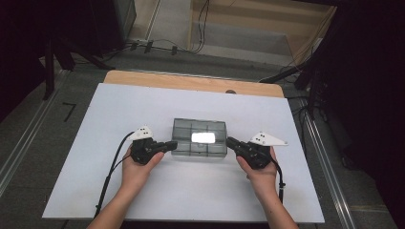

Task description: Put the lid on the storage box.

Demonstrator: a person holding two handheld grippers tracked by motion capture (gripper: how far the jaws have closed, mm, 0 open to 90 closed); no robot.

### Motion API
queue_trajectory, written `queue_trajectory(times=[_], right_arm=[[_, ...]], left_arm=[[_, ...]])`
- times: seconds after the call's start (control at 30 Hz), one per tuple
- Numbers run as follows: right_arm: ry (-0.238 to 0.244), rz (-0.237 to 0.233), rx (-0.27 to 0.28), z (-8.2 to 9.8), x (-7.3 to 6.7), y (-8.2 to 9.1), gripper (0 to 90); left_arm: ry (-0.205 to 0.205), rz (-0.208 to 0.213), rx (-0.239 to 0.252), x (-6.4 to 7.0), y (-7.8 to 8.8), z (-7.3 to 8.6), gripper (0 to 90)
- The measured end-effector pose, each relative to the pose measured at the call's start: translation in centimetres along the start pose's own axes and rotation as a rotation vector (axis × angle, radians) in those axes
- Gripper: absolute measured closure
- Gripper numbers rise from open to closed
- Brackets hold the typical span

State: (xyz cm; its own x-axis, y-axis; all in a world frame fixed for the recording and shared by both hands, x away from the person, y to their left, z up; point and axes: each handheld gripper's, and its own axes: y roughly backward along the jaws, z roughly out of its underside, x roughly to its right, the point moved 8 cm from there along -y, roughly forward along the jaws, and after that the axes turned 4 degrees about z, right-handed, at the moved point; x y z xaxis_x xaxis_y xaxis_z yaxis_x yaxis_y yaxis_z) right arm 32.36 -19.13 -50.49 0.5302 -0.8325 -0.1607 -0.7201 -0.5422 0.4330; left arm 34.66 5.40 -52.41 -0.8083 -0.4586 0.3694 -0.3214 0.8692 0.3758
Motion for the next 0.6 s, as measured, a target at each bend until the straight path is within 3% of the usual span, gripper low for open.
queue_trajectory(times=[0.6], right_arm=[[-0.001,0.000,-0.020,1.3,-0.1,-0.3,80.9]], left_arm=[[0.018,-0.011,-0.019,0.0,0.2,1.3,88.1]])
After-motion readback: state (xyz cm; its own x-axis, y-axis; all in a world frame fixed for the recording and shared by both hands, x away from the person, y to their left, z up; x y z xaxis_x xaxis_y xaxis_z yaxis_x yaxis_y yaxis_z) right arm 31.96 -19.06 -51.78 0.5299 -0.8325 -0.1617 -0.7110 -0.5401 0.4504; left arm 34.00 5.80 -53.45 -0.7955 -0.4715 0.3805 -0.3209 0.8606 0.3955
